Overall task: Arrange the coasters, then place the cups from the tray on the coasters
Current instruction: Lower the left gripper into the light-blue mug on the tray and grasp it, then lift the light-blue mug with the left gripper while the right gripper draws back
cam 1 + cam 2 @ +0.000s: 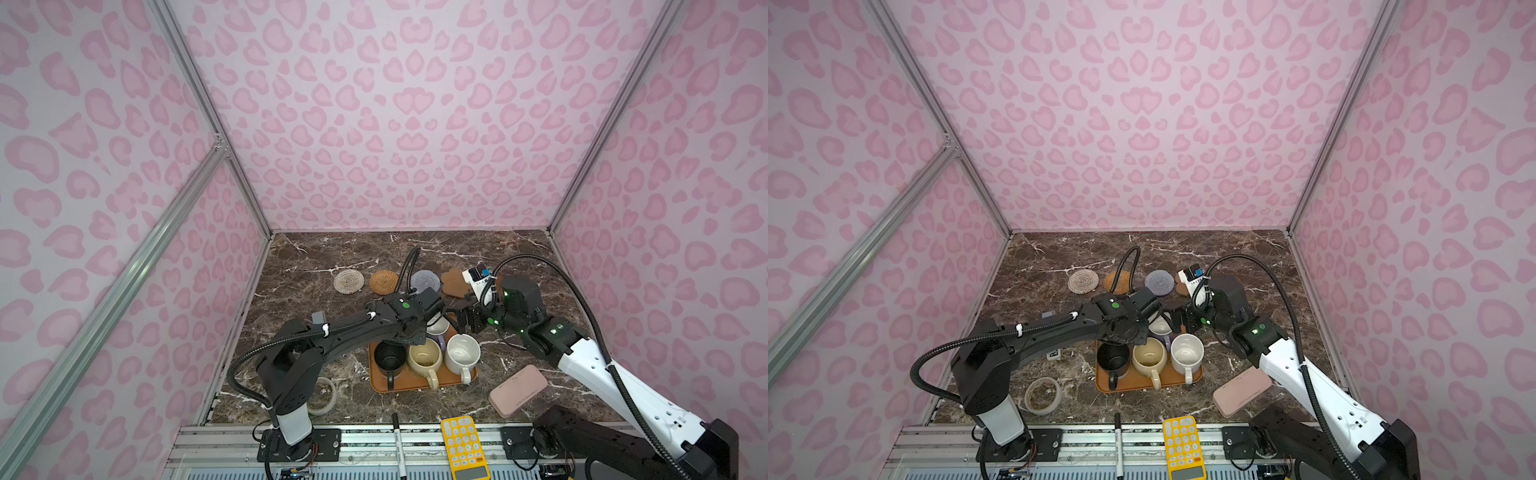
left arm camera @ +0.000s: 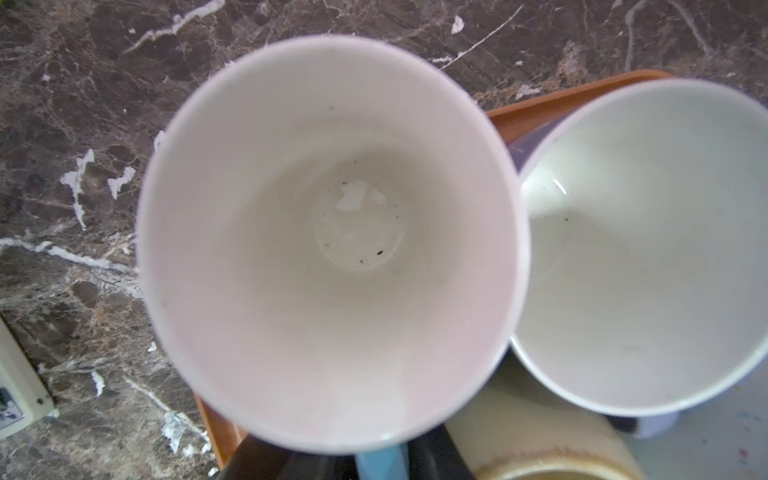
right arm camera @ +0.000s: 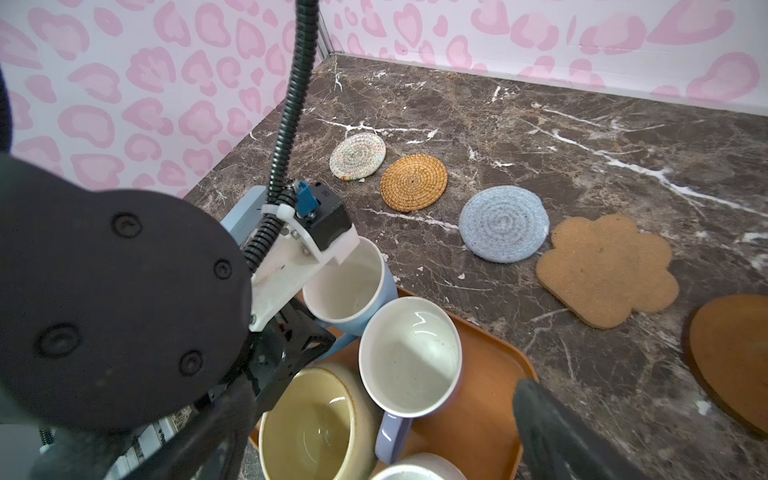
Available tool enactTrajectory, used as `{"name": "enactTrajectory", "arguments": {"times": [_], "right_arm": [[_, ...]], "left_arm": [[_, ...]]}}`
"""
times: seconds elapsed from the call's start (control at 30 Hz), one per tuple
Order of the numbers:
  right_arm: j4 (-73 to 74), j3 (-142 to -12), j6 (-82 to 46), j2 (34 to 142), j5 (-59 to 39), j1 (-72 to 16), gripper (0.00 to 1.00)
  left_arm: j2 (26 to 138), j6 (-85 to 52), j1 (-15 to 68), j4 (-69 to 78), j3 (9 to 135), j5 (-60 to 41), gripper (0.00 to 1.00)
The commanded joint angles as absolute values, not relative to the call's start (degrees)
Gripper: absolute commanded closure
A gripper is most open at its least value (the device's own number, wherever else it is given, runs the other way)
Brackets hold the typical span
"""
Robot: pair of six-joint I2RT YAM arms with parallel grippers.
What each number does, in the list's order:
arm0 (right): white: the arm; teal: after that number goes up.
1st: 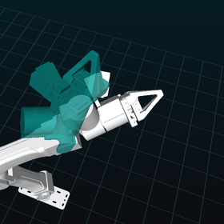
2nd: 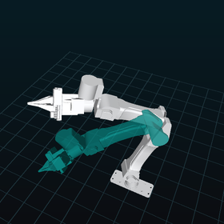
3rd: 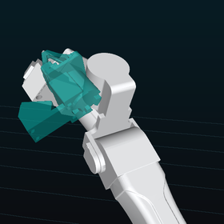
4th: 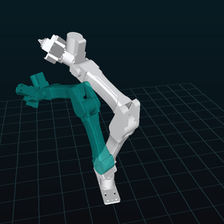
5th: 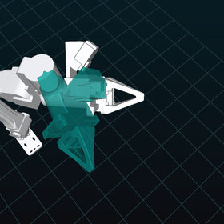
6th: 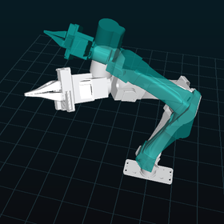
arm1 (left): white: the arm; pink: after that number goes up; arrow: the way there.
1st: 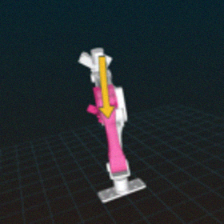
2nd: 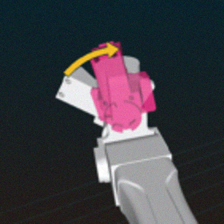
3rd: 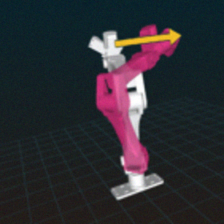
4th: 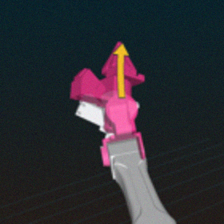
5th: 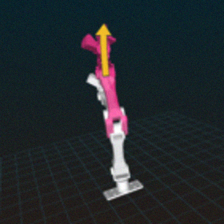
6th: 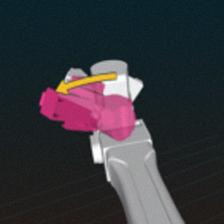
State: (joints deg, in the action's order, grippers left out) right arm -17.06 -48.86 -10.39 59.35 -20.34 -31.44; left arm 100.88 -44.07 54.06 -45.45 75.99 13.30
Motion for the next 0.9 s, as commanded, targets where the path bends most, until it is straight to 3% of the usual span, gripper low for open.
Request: {"name": "enactTrajectory", "arguments": {"times": [0.0,0.23,0.33,0.43,0.53,0.87], "right_arm": [[-15.77,-48.35,-10.89,59.44,-19.18,-31.47,0.01],[-16.39,-48.52,-11.07,59.38,-16.96,-31.39,0.01],[-16.26,-48.53,-11.25,59.33,-16.67,-31.38,0.01],[-16.26,-48.57,-11.42,59.20,-16.80,-31.41,0.01],[-16.08,-48.37,-11.42,58.82,-16.52,-31.41,0.01],[-15.05,-47.95,-11.76,58.28,-16.96,-31.39,0.01]], "left_arm": [[101.89,-45.01,54.15,-45.77,76.72,14.81,0.72],[102.65,-45.33,54.14,-45.26,76.73,15.99,0.73],[102.40,-45.42,54.14,-45.12,76.73,15.92,0.86],[101.56,-45.60,54.14,-45.43,76.73,16.42,0.89],[100.37,-45.79,54.14,-46.50,76.73,17.72,0.99],[94.24,-46.62,54.14,-49.39,76.71,20.70,0.99]]}}
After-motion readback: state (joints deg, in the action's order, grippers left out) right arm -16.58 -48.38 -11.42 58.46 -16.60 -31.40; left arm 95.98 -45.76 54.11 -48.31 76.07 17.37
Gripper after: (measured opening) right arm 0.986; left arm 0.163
